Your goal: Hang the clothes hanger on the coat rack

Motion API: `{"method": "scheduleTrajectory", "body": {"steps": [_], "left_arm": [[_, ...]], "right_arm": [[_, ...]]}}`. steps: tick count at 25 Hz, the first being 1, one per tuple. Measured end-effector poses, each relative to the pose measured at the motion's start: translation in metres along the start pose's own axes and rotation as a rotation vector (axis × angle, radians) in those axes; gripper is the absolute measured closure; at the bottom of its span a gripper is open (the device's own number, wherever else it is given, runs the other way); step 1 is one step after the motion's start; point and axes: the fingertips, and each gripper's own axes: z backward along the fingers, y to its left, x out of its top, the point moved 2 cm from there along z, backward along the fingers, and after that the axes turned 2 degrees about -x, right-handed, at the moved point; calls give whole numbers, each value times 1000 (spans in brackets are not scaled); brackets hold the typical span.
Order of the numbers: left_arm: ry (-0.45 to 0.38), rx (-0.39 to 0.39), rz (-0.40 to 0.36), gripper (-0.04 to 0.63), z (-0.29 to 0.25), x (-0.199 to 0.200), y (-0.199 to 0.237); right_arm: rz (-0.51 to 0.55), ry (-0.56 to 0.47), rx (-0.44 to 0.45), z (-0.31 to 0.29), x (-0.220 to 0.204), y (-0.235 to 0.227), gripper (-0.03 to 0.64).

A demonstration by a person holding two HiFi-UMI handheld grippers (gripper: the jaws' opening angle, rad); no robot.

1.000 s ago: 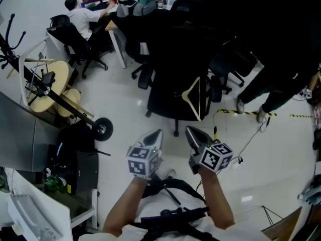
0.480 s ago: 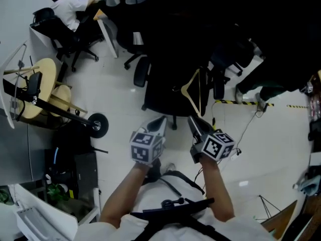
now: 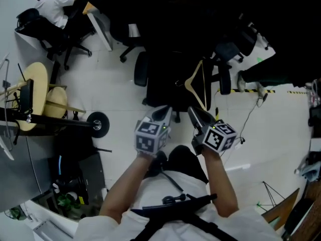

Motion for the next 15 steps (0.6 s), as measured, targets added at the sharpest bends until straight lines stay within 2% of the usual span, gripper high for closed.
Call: {"method": "scheduleTrajectory", "body": {"steps": [3,7,9,15], "left_arm": [[16,-9,11,597,-16,1,7],[55,-29,32,597,-44,-11,14],[78,-34,36,597,-59,-20,16],[150,-24,77,598,-112,-38,28]], "right_arm": [[-5,4,-40,-10,2,-15,586],[-31,33,-101,-25,-5,-55,495],[-34,63,-131,-34,-15,-80,481],[86,198,-238,-70,-37,-166,435]]}}
